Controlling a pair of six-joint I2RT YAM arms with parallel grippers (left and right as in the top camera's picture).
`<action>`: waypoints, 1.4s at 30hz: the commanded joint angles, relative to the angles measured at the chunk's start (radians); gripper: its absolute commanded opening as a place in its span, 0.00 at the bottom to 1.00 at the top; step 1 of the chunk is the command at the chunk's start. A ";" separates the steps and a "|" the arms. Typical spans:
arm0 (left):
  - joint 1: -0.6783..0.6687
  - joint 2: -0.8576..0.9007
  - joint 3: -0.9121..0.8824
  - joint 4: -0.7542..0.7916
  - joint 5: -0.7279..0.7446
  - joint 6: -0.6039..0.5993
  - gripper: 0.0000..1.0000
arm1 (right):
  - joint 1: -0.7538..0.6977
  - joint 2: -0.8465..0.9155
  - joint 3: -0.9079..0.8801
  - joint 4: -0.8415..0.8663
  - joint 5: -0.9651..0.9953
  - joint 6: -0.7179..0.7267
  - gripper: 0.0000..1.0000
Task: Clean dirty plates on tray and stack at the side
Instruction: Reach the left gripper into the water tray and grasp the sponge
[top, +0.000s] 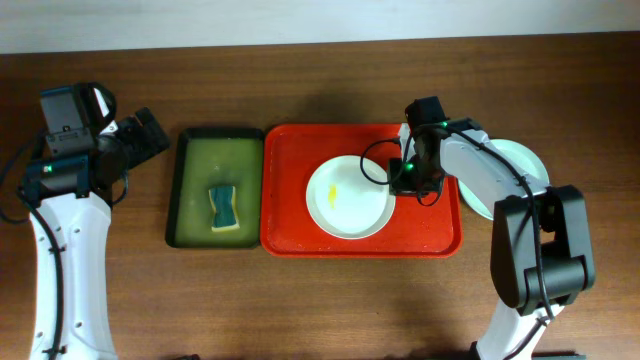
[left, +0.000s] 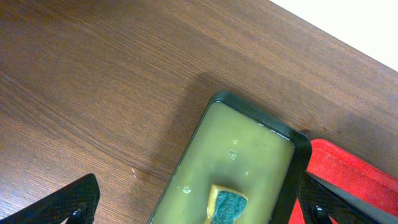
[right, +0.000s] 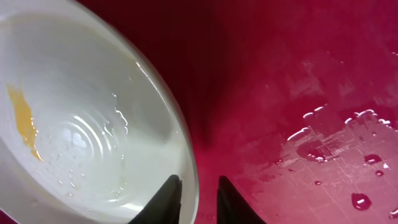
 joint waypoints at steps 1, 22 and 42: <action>0.006 0.000 0.005 0.002 0.007 -0.010 0.99 | -0.001 0.000 -0.030 0.015 0.020 0.002 0.18; 0.005 0.000 -0.005 -0.211 0.202 -0.010 0.99 | -0.001 0.000 -0.081 0.122 -0.029 0.046 0.04; -0.315 0.244 -0.336 0.168 -0.021 -0.003 0.36 | -0.001 0.000 -0.081 0.119 -0.029 0.046 0.04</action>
